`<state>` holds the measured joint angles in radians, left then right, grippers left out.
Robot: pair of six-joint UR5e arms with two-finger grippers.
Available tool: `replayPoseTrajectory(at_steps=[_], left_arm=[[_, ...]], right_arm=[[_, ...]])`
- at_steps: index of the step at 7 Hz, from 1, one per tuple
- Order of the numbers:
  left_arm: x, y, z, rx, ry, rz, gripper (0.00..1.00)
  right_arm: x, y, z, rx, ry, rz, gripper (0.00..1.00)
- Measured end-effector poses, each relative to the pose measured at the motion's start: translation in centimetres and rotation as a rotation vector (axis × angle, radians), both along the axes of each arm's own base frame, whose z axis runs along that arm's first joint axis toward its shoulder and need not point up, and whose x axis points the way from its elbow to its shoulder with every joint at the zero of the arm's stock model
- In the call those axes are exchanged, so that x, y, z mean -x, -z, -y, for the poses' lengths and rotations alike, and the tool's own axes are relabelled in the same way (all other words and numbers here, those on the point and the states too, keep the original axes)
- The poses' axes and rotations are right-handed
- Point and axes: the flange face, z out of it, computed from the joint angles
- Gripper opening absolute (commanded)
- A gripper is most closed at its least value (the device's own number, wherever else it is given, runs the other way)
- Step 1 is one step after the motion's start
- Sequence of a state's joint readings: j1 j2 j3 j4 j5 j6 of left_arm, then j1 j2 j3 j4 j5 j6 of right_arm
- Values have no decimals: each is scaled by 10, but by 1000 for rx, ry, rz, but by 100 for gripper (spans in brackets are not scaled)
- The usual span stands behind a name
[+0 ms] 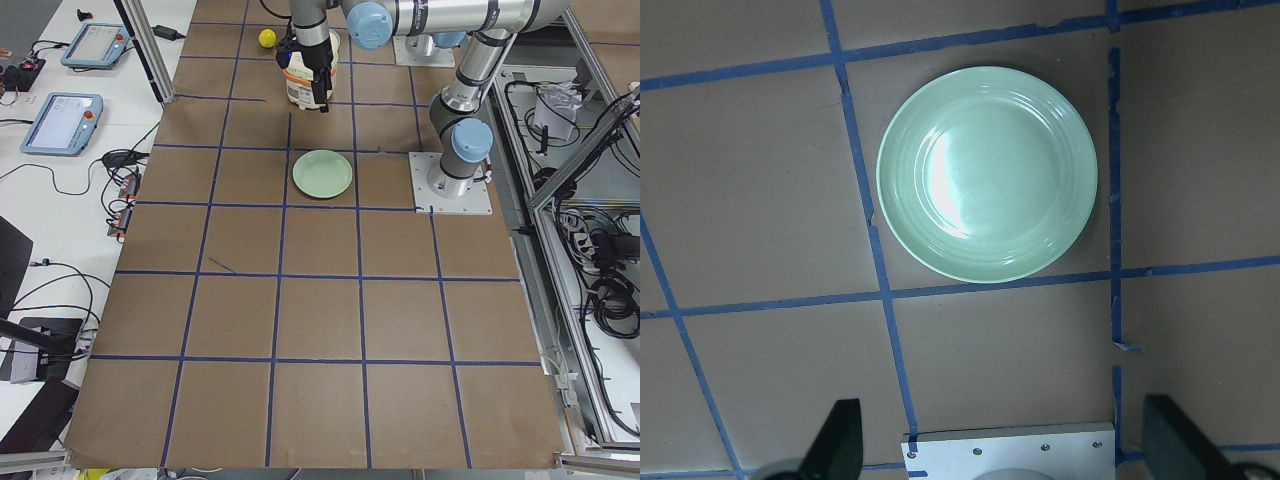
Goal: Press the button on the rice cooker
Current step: 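Lift the right gripper away as the cooker lid springs open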
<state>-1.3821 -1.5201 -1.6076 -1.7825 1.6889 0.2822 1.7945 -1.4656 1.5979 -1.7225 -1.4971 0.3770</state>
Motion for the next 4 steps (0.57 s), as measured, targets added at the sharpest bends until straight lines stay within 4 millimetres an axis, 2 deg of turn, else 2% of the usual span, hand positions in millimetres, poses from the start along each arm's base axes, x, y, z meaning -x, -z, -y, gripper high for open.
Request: replayPoseTrajectory(at_steps=[1,2,4], left_arm=[[0,0,0,0,0,0,100],[0,0,0,0,0,0,100],[0,0,0,0,0,0,100]], right_arm=[[8,-24,14,34,-18,-28,83],[27,-37,29,60,-68,-68,88],[70,-40,43,61,-120,-86,89]])
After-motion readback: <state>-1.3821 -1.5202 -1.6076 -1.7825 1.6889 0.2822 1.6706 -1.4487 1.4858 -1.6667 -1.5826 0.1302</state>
